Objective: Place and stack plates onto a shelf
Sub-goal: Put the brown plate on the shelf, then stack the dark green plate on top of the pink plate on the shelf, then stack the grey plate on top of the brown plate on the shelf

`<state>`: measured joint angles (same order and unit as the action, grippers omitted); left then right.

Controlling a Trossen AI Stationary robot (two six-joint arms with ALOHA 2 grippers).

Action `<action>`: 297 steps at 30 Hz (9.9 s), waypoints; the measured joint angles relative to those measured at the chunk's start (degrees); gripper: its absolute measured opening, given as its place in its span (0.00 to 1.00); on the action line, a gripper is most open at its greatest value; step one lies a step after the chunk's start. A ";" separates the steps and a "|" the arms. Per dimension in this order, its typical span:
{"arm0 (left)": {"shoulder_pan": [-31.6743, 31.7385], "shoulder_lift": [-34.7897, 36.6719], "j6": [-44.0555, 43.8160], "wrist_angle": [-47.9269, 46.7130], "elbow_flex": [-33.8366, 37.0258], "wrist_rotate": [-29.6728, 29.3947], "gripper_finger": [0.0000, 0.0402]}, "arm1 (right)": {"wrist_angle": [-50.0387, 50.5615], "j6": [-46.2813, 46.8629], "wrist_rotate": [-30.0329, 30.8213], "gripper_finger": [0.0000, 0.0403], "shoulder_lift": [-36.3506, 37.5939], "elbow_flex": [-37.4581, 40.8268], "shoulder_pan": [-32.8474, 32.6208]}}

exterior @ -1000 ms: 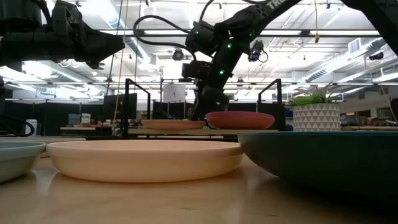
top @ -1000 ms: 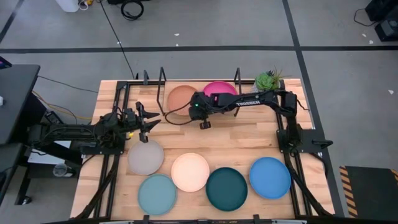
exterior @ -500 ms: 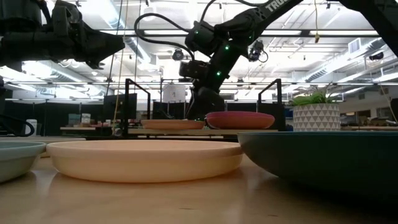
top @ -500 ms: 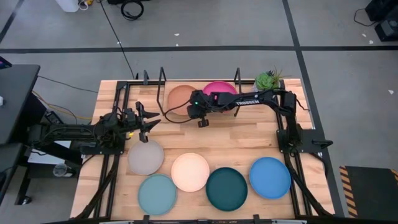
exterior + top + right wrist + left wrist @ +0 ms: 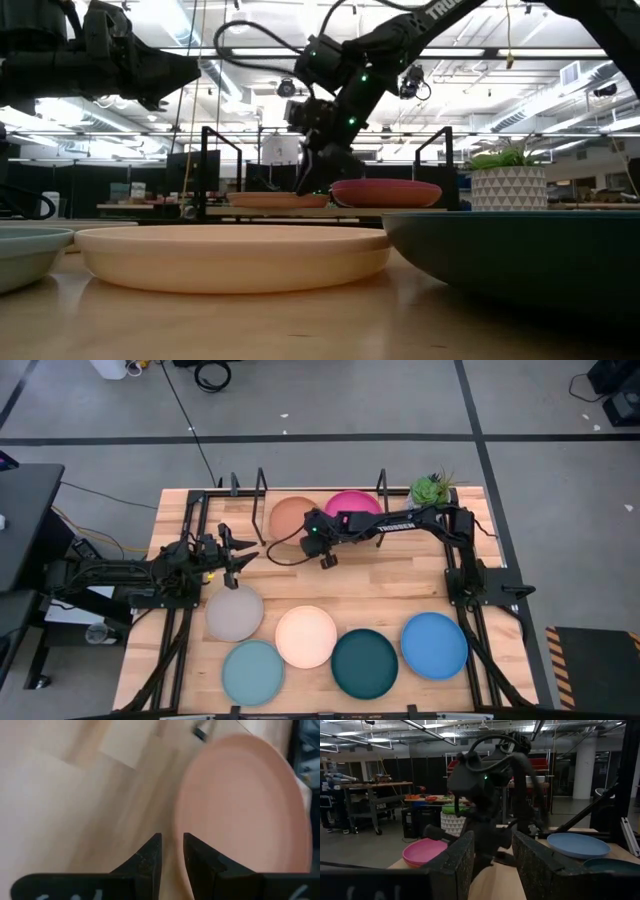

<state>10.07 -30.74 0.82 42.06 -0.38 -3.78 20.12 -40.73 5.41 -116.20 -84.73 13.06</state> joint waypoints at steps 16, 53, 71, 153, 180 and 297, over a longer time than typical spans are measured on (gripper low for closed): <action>0.00 0.00 0.31 -0.28 0.00 0.01 0.35 | -4.11 -0.42 6.34 0.21 -0.80 0.00 0.59; 0.00 0.02 0.31 -0.66 0.00 0.01 0.35 | 33.36 37.71 -22.87 0.35 1.18 -0.04 -20.98; 0.00 0.01 0.00 -0.72 0.00 -0.01 0.35 | 34.72 43.69 -23.63 0.32 1.16 3.85 -25.44; -0.02 0.02 1.75 -0.33 0.00 -0.01 0.35 | 50.55 6.40 -10.47 0.04 1.13 -35.01 28.13; -0.02 0.00 1.70 -1.68 0.01 -0.01 0.35 | 52.66 16.84 -15.36 0.20 1.05 -34.47 18.08; -33.00 -74.95 -73.31 -100.86 -63.82 -0.02 0.11 | -64.92 29.22 4.88 0.11 36.61 65.48 -18.20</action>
<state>-22.94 -105.70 -72.50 -58.79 -64.20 -3.80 -44.80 -11.51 10.29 -79.59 -19.25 -5.14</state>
